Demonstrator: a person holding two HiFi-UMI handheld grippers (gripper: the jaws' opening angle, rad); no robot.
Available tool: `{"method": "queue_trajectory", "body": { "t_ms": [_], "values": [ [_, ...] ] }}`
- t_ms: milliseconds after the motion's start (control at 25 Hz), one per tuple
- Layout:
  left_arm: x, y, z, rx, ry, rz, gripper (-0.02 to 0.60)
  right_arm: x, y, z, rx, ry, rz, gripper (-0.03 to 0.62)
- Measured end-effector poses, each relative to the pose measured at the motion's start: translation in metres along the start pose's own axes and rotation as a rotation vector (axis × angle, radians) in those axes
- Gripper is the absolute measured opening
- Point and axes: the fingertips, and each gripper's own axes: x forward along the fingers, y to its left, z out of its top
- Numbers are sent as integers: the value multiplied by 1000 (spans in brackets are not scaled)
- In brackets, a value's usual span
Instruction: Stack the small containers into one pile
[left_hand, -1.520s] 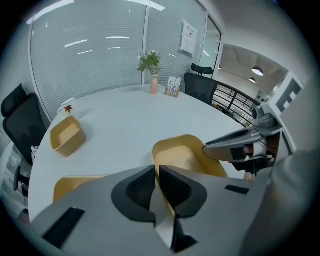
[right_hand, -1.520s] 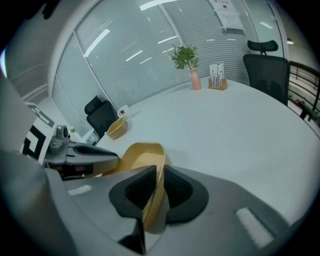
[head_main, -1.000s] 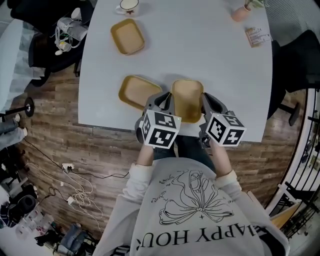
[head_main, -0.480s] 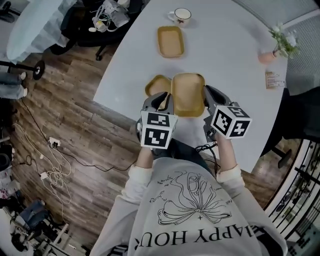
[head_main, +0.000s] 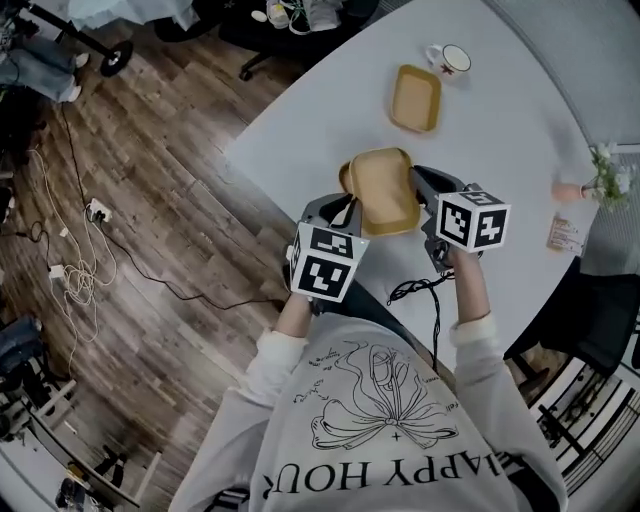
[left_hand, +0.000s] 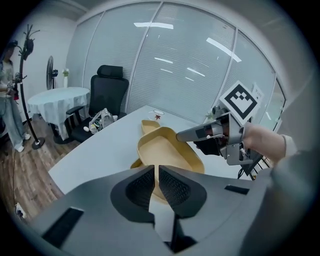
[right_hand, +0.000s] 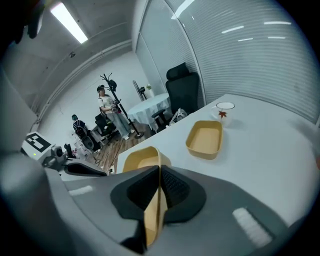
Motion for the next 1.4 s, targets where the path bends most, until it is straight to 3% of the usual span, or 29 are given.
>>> {"method": "queue_trajectory", "body": {
  "t_ms": [320,640,880,1000,1200,1280,1400],
  "values": [
    [3,25,-18,-68,3,32,21,55,-2,-29,-84,214,94,26],
    [-4,39,-25,-110,4,33,21,79,-6,-47,-164,236,45,32],
    [2,49,-13,-98,-3,41,21,73,-10,-31,-122,147,56,95],
    [3,52,2,-73,-18,41,21,61,-18,-2,-62,36,31,112],
    [18,50,18,-20,-23,13,21,45,-86,48,51,-210,-200,137],
    [24,47,21,-9,-14,12,21,43,-117,57,109,-255,-287,161],
    [33,44,24,-9,2,12,21,51,-147,58,190,-254,-343,186]
  ]
}}
